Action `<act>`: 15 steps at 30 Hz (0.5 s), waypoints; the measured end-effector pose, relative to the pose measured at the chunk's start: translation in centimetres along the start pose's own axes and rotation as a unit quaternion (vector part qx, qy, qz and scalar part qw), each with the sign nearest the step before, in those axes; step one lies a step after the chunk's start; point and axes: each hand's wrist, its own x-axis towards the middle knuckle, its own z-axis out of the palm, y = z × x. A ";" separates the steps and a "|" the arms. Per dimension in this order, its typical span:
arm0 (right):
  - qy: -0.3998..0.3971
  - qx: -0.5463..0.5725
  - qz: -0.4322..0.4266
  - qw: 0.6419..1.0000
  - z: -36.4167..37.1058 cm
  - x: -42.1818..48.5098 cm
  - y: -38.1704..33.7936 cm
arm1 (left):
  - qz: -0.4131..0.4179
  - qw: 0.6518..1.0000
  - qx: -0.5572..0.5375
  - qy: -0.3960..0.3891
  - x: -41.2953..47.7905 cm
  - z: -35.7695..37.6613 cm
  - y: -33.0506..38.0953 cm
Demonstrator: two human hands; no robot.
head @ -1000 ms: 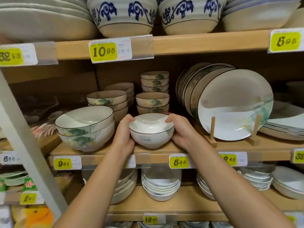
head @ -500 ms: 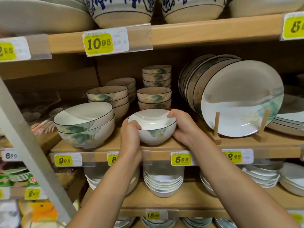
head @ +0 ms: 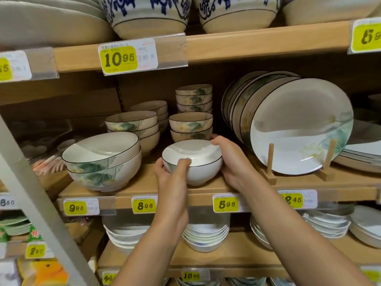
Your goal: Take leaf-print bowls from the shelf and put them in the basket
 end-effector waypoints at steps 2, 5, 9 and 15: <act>-0.014 0.004 0.015 1.000 0.3 0.2 0.1 | 0.012 1.000 0.007 0.021 0.5 0.6 0.4; -0.003 -0.034 -0.033 0.999 0.4 -0.3 0.9 | -0.025 0.999 0.008 0.032 2.9 0.1 1.7; -0.001 0.027 0.019 0.999 -0.1 -0.3 0.4 | -0.131 0.990 0.001 -0.060 5.2 -1.3 3.6; 0.020 0.079 0.051 0.995 0.3 0.0 0.3 | -0.086 0.994 -0.048 -0.043 5.2 -1.6 2.4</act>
